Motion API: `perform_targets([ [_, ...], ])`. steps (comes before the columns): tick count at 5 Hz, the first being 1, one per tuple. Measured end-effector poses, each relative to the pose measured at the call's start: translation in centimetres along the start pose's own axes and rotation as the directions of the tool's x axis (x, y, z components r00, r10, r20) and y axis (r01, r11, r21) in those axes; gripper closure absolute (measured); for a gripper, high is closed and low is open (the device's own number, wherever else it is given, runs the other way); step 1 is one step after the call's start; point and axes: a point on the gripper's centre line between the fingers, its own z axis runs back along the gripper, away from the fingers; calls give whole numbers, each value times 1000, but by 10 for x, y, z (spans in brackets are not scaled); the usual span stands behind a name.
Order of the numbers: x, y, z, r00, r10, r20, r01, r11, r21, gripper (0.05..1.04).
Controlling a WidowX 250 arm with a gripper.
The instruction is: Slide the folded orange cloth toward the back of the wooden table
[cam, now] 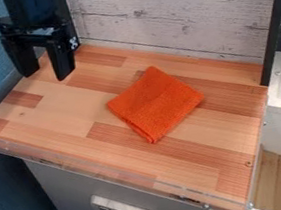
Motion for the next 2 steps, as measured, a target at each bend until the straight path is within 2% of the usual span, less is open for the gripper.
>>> perform_targets([
  [1, 5, -11, -1, 1000, 19, -6, -19, 1000, 2, 93],
  [2, 15, -26, 3, 999, 48, 15, -49, 999, 15, 91],
])
